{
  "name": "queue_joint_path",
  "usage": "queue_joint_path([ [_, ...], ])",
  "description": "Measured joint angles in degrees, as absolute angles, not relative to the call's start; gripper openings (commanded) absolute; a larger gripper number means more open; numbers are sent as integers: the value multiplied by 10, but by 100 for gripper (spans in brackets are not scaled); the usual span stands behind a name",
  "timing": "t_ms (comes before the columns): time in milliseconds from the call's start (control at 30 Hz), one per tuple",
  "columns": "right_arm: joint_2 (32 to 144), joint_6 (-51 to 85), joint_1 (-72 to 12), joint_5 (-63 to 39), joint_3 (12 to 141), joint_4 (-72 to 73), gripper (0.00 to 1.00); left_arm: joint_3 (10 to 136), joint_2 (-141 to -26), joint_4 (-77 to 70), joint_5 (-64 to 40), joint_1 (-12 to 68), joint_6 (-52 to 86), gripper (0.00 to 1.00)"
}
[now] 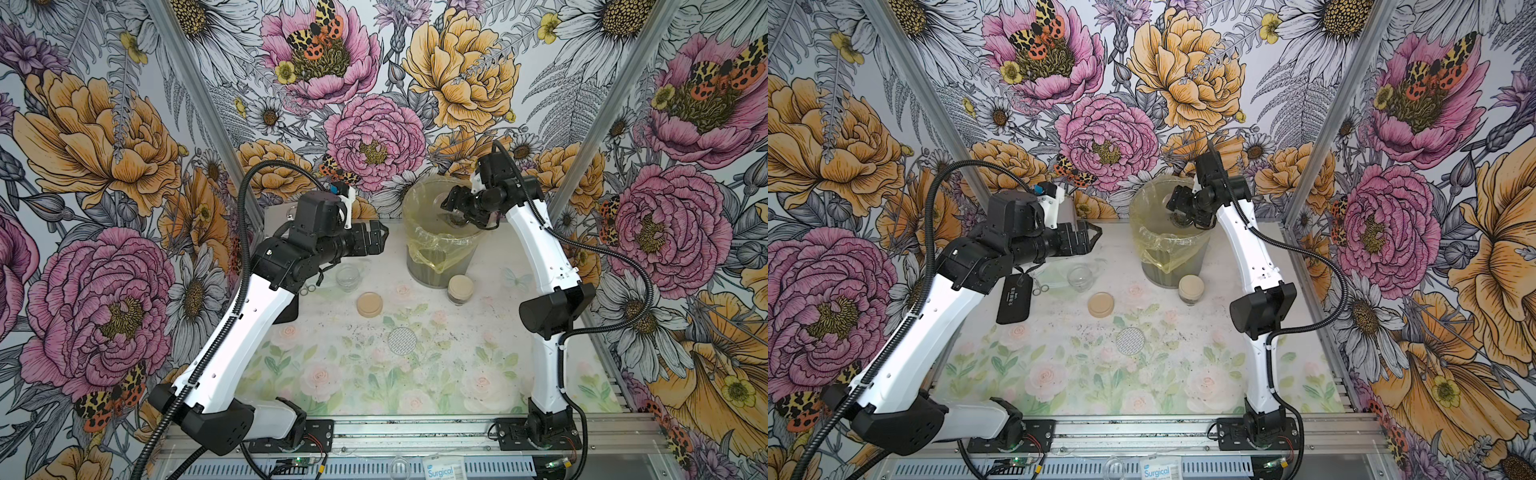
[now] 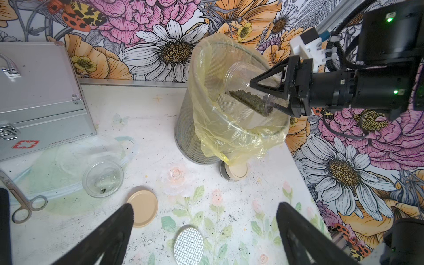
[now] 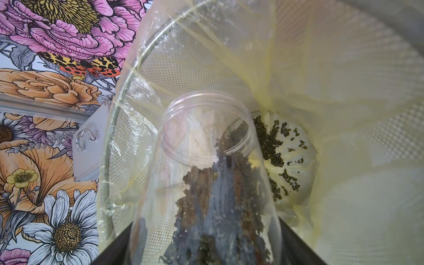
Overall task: Empty moldy tea leaves from jars
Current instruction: Pour the moldy tea leaves from the jar into the trash bin.
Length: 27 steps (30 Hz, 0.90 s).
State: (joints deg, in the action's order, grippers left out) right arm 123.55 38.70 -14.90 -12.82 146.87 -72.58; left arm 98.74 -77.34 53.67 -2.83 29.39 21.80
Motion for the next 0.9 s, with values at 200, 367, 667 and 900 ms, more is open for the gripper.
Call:
queue_joint_path([
  [200, 1228, 436, -153, -104, 1444, -717, 7, 987, -773, 537, -28, 294, 223, 99],
  [367, 1225, 515, -155, -98, 1438, -710, 6, 987, -773, 537, -28, 294, 225, 99],
  [667, 1206, 571, -157, -90, 1422, -690, 6, 984, -772, 535, -26, 294, 225, 99],
  [900, 1195, 574, -159, -86, 1419, -682, 6, 978, -769, 535, -26, 294, 225, 99],
])
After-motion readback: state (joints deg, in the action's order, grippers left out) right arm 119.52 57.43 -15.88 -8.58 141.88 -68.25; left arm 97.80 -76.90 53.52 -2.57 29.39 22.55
